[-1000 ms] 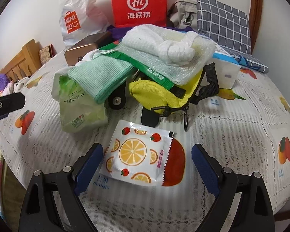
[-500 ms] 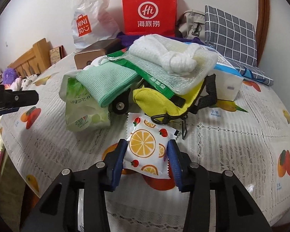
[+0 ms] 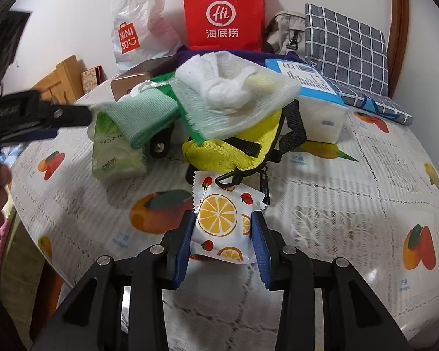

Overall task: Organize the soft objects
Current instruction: 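Grasp the white cloth with the left tool while the right tool lifts the packet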

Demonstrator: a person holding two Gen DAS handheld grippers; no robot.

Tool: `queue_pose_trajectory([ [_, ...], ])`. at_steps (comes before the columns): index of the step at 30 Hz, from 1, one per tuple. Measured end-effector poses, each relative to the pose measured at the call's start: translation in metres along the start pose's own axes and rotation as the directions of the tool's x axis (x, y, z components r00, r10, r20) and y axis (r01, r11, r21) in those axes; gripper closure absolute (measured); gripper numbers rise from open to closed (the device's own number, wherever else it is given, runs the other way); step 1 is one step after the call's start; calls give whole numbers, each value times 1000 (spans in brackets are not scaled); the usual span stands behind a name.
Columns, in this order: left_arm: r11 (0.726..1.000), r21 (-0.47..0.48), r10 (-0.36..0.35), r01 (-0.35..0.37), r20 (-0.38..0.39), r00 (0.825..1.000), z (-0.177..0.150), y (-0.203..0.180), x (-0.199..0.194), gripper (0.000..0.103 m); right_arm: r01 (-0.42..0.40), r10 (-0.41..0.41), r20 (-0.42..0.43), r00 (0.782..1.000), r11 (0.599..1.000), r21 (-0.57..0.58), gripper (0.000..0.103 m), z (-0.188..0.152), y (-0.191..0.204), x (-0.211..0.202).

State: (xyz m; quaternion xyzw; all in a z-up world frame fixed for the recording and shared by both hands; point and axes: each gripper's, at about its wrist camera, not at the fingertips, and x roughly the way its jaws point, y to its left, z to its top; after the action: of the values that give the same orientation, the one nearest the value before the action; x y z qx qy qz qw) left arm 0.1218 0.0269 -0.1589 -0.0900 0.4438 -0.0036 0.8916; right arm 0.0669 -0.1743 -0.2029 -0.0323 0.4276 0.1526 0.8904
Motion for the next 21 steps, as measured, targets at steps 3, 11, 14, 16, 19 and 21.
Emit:
queue_pose_trajectory([
  [3, 1000, 23, -1, 1, 1, 1000, 7, -12, 7, 13, -38, 38, -16, 999, 999, -13, 64, -4, -4, -5],
  [11, 997, 79, -1, 2, -16, 1000, 17, -34, 26, 54, -133, 133, -1, 991, 991, -25, 64, -11, -17, -23],
  [14, 995, 96, -30, 30, -2, 1000, 18, -32, 22, 74, -139, 140, 35, 990, 990, -22, 64, -9, -23, -34],
  [16, 995, 88, -55, 54, -1, 999, 19, -27, 18, 83, -123, 123, 55, 991, 992, -18, 64, -8, -28, -40],
  [19, 997, 61, -50, 48, 20, 999, 19, -14, 9, 92, -80, 79, 70, 994, 997, 5, 64, -6, -37, -45],
  [21, 998, 28, -52, 51, 29, 998, 19, -1, 3, 93, -45, 43, 70, 997, 998, 32, 64, -6, -46, -42],
])
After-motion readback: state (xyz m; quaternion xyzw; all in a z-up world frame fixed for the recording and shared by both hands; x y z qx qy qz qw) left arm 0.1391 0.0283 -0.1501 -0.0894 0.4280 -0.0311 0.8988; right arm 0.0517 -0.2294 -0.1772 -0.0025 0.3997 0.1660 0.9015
